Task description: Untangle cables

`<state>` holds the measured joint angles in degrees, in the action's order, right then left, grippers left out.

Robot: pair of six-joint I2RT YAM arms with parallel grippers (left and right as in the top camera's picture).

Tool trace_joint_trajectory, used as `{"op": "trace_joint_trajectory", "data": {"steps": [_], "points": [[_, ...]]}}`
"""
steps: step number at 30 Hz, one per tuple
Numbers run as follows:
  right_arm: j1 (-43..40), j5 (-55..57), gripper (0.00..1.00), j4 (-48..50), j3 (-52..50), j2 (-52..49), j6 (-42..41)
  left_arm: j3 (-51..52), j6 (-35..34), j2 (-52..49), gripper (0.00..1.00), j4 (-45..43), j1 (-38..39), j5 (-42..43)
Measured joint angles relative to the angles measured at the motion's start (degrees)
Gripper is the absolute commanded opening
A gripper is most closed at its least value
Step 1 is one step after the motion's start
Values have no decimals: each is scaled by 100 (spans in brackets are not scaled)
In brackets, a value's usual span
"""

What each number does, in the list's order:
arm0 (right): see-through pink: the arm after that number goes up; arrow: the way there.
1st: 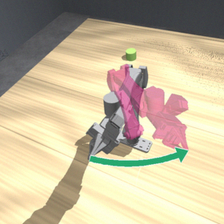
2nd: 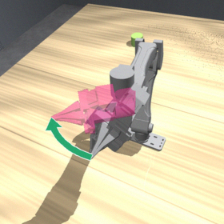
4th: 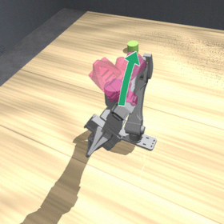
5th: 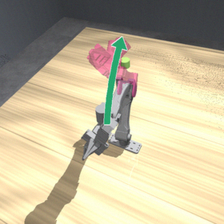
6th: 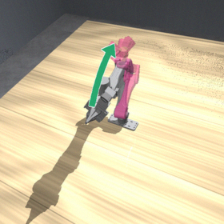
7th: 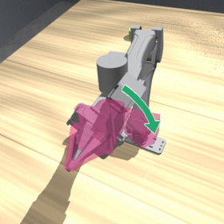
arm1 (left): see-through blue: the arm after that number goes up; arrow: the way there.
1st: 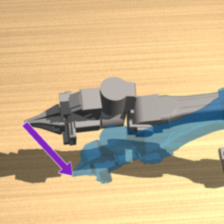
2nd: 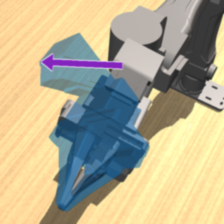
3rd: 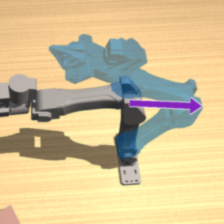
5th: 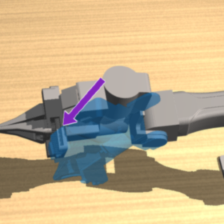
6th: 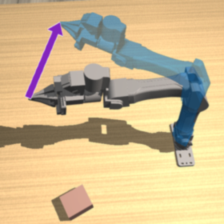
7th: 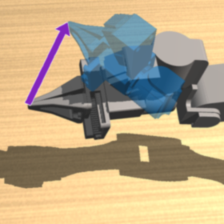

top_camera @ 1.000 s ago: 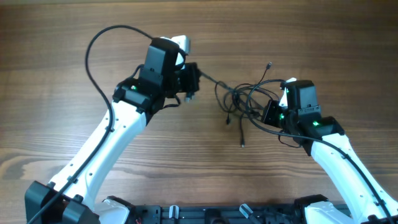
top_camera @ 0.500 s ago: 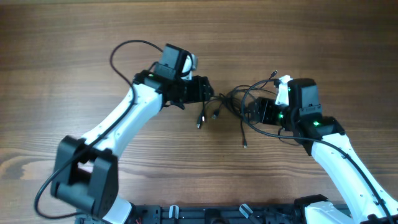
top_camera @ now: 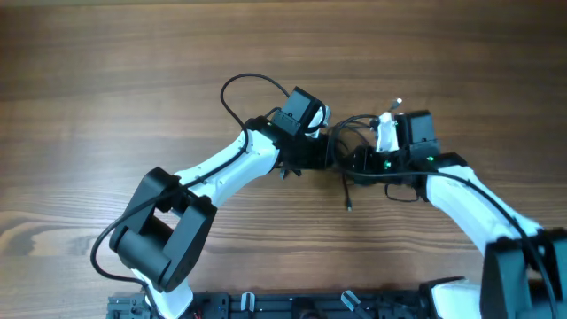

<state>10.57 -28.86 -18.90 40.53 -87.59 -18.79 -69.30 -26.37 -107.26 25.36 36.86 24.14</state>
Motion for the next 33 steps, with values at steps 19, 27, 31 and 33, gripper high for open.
{"op": "trace_joint_trajectory", "data": {"steps": [19,27,31,33], "points": [[0,-1781,4,-42,291,3073,398,-20,1036,-4,8,876,-848,-935],[0,852,4,-946,315,3244,254,-20,675,-4,12,901,-1147,-949],[2,2114,4,-1480,330,2492,-540,-20,654,-4,13,901,-1147,-951],[0,2315,4,-1482,330,2068,-824,-20,651,-4,18,898,-1147,-951]]}}
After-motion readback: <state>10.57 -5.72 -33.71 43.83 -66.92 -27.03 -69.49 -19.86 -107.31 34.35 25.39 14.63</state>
